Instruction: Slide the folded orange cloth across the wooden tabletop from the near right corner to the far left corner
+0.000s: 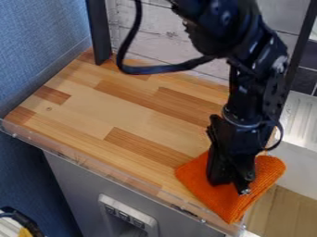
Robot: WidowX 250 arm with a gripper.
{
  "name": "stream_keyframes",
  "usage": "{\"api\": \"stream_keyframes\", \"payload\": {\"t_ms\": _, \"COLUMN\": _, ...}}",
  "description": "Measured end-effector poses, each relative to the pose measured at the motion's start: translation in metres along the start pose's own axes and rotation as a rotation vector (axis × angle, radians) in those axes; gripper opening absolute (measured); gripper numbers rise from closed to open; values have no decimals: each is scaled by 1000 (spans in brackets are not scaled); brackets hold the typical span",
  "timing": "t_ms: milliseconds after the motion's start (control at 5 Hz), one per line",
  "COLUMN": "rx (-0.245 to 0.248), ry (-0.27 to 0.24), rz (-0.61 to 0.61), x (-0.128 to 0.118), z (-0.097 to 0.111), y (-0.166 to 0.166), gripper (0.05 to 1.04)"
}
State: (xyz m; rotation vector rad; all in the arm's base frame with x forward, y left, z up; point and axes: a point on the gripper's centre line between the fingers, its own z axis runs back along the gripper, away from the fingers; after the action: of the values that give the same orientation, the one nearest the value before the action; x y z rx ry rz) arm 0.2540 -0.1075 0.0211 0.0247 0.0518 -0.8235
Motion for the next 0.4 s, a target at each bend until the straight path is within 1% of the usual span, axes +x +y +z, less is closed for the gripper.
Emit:
{"api": "stream_keyframes", "payload": {"t_ms": 200, "rx": 15, "ry": -4, "rz": 5, "x": 2, "z": -8, "y": 3, "gripper": 62}}
{"api": "stream_keyframes", "payload": {"t_ms": 400, "rx": 28, "ry": -22, "rz": 62, "x": -1, "z": -11, "y": 21, "gripper": 62}}
